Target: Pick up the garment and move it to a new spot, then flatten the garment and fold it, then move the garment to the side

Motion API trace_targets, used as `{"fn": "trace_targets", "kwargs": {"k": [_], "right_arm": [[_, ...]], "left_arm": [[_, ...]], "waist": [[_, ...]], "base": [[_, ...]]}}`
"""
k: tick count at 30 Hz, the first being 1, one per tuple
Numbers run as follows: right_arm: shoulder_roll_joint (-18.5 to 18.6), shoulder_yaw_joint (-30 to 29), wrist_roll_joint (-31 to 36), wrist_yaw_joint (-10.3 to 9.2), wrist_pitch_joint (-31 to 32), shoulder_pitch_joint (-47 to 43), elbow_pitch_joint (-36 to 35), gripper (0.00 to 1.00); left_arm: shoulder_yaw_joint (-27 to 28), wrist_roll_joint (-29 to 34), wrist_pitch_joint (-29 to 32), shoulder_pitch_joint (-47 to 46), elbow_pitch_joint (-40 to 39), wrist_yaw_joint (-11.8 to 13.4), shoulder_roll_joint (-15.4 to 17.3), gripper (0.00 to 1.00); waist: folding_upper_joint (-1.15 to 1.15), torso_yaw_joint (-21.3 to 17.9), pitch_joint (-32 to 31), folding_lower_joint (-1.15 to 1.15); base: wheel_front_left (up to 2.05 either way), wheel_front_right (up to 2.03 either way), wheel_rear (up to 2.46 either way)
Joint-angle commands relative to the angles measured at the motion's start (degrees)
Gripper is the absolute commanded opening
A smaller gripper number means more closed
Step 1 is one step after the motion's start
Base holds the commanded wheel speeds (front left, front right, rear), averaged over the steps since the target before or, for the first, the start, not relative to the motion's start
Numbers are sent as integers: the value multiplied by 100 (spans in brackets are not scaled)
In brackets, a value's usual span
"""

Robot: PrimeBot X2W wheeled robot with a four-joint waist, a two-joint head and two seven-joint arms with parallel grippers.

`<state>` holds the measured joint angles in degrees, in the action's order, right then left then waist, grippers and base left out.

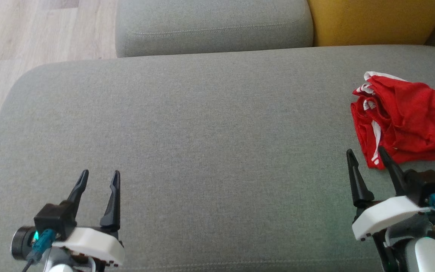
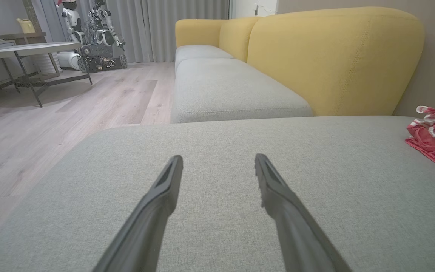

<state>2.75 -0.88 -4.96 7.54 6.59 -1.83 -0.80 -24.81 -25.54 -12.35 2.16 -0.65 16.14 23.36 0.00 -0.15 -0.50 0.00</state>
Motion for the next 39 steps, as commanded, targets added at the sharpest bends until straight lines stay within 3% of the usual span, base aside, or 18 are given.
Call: {"fn": "trace_targets", "kwargs": {"k": [1,15,16,39], "right_arm": [[14,101,-10,-5,27,212,-246,100],[13,78,-49,-5,51,223,-233,100],[-1,-25,-11,0,49,1,0,0],[-4,-90,-1364,-1,41,82,443,0]], "left_arm": [[242,-50,-34,-330,-167,45,162,100],[210,-78,-66,-381,-131,21,168,100],[-30,-36,-10,-11,22,-2,9,0],[348,-1116,258,-59,428,-366,-356,0]], "waist": [[0,5,1,0],[0,37,2,0],[0,38,2,0],[0,36,12,0]], "base": [[0,0,0],[0,0,0],[0,0,0],[0,0,0]]}}
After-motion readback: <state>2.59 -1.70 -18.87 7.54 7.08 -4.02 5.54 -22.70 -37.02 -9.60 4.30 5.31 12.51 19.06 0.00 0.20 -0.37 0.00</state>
